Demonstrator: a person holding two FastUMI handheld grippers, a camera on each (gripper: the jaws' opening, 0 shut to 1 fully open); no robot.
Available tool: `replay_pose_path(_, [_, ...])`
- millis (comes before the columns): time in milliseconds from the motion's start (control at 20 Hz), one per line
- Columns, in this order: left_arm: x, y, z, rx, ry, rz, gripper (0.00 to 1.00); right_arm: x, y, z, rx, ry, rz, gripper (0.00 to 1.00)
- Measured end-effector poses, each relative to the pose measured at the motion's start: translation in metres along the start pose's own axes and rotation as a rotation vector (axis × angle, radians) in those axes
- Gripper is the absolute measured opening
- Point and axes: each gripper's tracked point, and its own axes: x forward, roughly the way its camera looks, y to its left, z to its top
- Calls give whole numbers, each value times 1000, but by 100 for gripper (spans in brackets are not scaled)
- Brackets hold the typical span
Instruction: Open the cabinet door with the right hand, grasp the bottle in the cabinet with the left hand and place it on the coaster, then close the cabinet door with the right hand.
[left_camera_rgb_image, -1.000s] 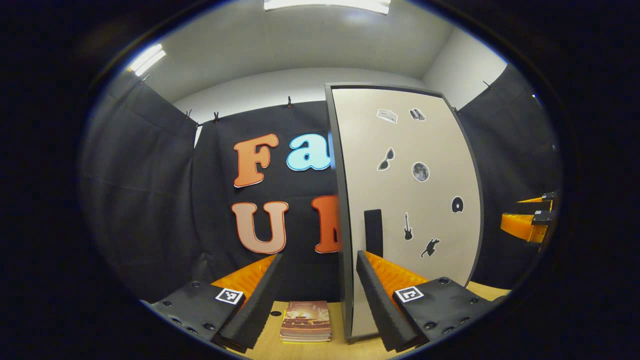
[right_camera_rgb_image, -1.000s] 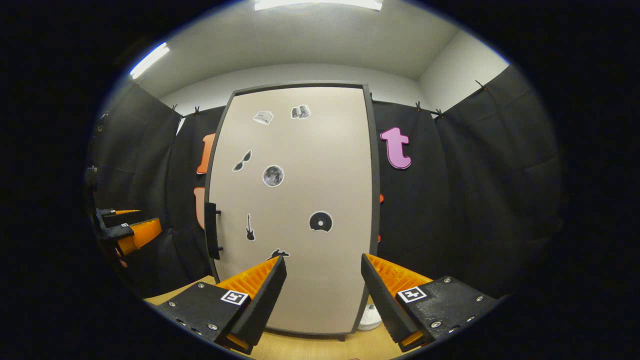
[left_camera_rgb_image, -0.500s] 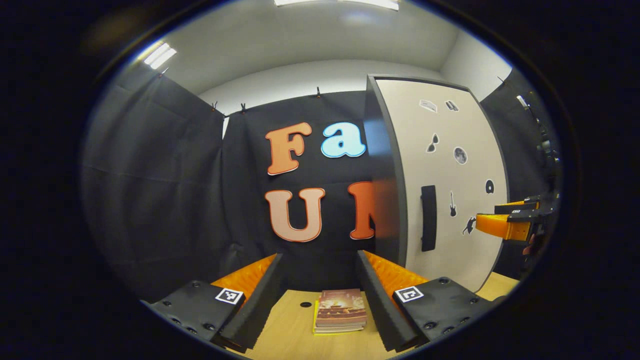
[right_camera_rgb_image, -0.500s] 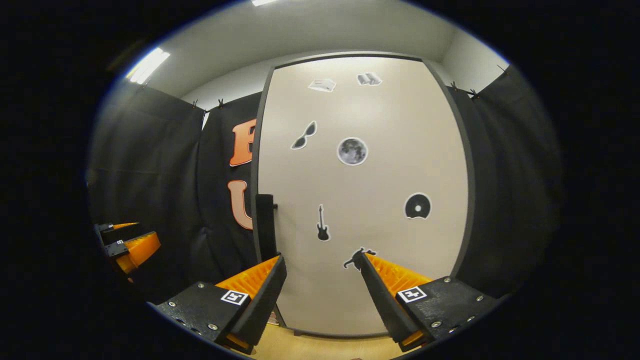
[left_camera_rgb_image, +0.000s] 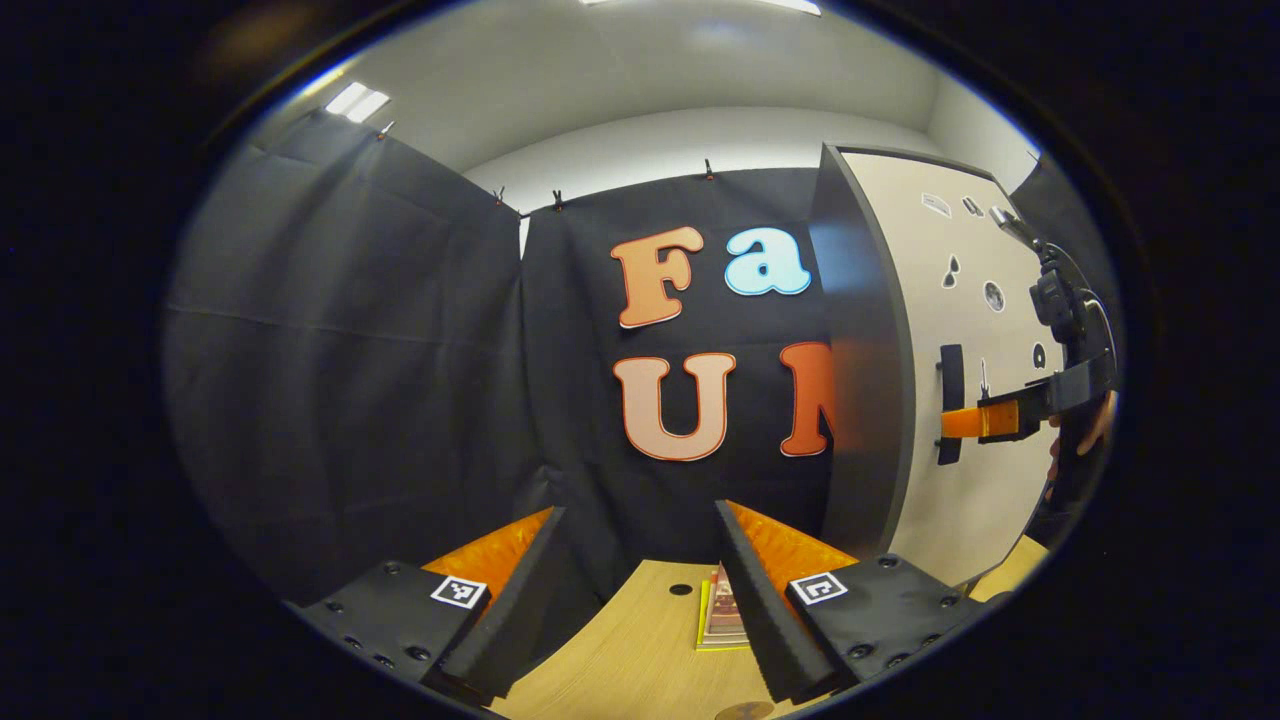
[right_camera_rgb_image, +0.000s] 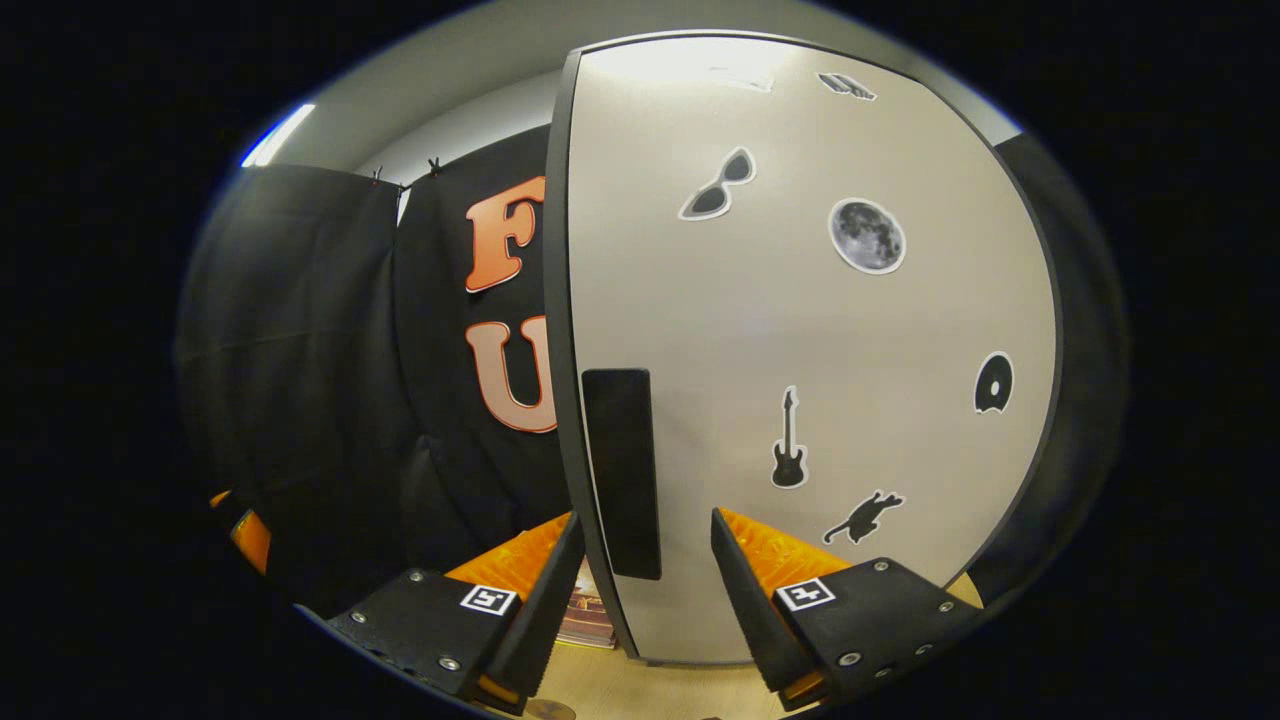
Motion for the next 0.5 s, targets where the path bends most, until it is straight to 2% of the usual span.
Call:
replay_pose_path(100, [-2, 3, -5, 0, 17, 3, 94, 13, 1, -3, 21, 27, -22, 68])
replay_pose_path(250, [-3, 3, -9, 4, 28, -3, 94, 17, 3, -4, 78, 38, -50, 40])
replay_pose_path(400, [-3, 0, -15, 10, 63, -15, 94, 21, 2, -5, 40, 25, -73, 34])
replay_pose_path(500, [-3, -1, -5, 14, 54, -10, 93, 19, 3, -6, 68, 42, -66, 29])
